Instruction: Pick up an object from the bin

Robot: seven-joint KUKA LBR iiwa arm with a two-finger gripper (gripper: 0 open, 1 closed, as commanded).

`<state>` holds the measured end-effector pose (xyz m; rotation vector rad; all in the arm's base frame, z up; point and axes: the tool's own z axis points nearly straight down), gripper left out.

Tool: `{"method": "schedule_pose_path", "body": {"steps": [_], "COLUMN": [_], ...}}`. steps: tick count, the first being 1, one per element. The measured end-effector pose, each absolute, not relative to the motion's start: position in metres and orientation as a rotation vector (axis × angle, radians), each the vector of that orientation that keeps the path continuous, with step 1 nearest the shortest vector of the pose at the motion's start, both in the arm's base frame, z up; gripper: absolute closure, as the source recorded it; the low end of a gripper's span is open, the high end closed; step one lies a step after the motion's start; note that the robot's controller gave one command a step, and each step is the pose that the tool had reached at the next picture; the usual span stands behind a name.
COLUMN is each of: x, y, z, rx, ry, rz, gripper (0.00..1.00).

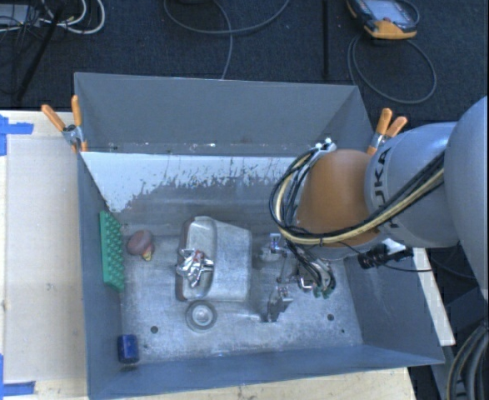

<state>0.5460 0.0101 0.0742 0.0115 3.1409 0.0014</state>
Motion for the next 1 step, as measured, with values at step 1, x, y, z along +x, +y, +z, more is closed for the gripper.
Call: {"method": "schedule_pose_path", "body": {"steps": [1], "x": [0.5572], "y": [0.0984], "z": [0.0723], "rx": [-0.340], "ry": [3.120], "rz": [-0.001], "gripper": [0.00]}}
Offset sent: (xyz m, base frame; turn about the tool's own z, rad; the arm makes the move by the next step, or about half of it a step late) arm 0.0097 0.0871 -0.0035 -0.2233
